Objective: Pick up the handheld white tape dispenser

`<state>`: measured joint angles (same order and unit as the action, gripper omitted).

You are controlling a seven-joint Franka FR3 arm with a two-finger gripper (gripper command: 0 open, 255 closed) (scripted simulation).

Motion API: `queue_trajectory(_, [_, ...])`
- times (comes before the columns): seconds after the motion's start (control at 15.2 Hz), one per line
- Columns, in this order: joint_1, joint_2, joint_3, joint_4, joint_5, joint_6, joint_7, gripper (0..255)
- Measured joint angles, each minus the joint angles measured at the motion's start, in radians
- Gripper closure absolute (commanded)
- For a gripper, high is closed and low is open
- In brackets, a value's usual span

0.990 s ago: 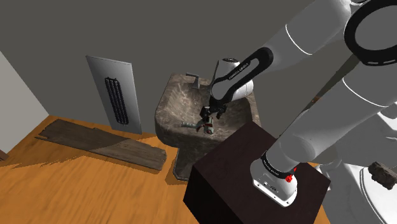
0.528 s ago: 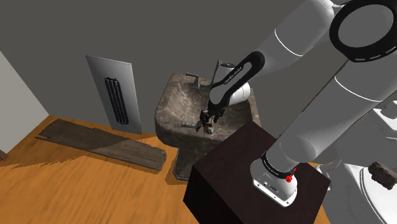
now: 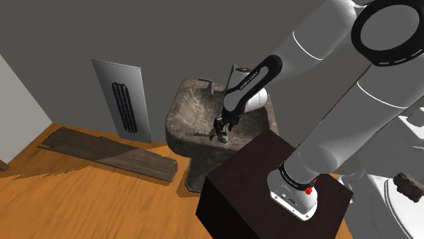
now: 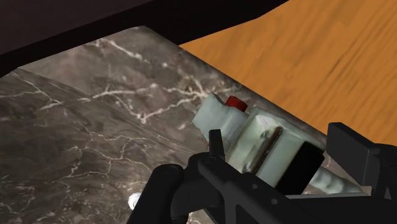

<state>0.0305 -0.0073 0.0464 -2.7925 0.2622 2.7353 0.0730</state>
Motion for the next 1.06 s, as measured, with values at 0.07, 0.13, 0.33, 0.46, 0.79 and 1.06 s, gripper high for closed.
queue_trajectory(0.07, [-0.002, -0.006, -0.002, 0.001, -0.005, -0.009, 0.002, 255])
queue_trajectory(0.13, [-0.003, -0.021, -0.002, -0.002, -0.01, -0.021, 0.006, 255])
queue_trajectory(0.33, [-0.007, -0.083, -0.004, -0.006, -0.033, -0.079, 0.027, 255])
queue_trajectory(0.46, [-0.01, -0.111, -0.003, -0.003, -0.044, -0.11, 0.038, 255])
queue_trajectory(0.79, [-0.016, -0.196, -0.002, 0.002, -0.067, -0.199, 0.061, 255])
queue_trajectory(1.06, [-0.023, -0.248, -0.002, 0.014, -0.08, -0.263, 0.071, 255])
